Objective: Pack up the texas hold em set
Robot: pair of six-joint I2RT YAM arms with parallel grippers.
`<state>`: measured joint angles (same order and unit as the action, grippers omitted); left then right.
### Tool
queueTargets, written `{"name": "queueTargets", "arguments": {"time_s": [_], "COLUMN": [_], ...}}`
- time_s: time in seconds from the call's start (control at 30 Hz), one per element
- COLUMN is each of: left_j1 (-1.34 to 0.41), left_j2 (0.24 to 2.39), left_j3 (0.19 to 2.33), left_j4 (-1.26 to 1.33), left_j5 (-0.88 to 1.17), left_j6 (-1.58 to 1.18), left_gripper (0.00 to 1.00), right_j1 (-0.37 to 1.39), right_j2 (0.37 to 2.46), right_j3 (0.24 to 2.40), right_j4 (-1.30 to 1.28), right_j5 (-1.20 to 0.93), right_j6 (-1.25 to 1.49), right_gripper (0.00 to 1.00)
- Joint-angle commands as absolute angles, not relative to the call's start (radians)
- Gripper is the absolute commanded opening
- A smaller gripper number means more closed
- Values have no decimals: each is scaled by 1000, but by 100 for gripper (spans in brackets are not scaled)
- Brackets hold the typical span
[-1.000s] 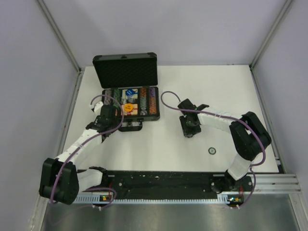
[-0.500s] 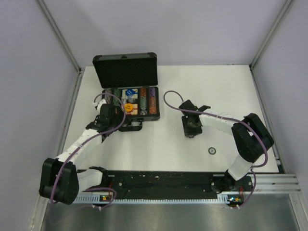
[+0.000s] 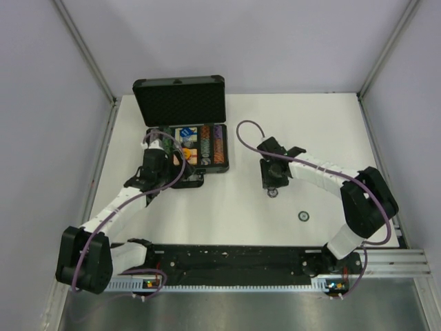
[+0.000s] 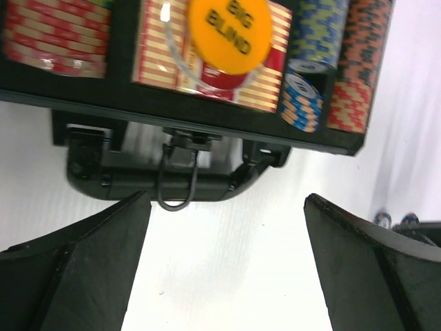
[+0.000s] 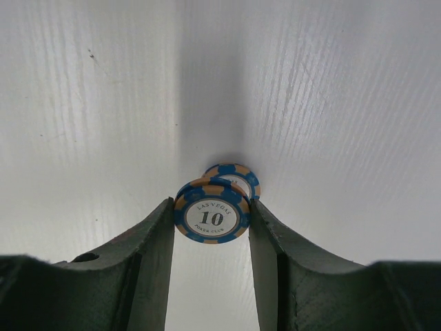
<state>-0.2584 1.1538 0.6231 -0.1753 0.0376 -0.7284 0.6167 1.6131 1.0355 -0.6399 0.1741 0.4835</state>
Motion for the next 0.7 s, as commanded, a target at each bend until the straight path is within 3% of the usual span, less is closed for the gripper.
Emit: {"name": "queueTargets", "arguments": {"time_s": [0.0,0.3,0.67], "left_j1": [-278,-400,-606], "left_j2": [1112,1115,1385], "left_j3": [588,520,603], "left_j4": [-28,247,593], "left_j5": [165,275,272], "left_j6": [-684,-727,-842], "left_gripper": [99,99,97], "right_j1": [609,606,588], "right_j2": [1595,1647,1625], "right_j3": [1135,1294,1324], "right_j4": [-656,-727,-787], "right_j5": [169,124,6], "right_j6": [547,781,1026], "right_gripper": [5,6,5]}}
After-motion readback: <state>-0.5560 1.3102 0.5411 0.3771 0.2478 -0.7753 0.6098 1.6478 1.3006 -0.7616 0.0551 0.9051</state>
